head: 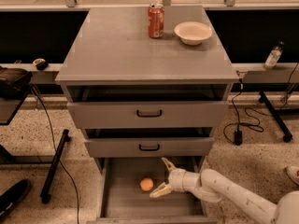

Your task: Pick orange from bottom drawer and place on counter

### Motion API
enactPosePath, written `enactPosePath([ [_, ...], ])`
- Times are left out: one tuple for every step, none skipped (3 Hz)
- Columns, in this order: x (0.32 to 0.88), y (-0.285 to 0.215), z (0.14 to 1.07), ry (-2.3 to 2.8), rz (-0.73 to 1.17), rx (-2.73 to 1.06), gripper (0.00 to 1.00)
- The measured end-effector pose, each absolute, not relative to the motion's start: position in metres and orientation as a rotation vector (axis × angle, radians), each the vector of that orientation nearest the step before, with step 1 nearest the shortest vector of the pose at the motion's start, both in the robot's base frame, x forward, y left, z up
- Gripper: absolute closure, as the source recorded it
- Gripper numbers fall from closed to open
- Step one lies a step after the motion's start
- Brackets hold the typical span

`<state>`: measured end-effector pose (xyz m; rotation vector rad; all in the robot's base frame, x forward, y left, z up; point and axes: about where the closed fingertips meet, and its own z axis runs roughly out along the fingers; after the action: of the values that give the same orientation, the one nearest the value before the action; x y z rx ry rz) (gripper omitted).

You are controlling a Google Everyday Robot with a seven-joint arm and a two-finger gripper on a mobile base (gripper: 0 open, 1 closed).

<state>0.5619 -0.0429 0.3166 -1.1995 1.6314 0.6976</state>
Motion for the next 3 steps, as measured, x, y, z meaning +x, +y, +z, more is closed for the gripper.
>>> enactPosePath([
  [0.577,-0.028,0.275,1.646,0.645,-1.194,0.00],
  [0.587,-0.022,0.219,1.655,0.561,-1.193,0.00],
  [0.591,-0.012,0.176,1.677,0.536,-1.219,0.00],
])
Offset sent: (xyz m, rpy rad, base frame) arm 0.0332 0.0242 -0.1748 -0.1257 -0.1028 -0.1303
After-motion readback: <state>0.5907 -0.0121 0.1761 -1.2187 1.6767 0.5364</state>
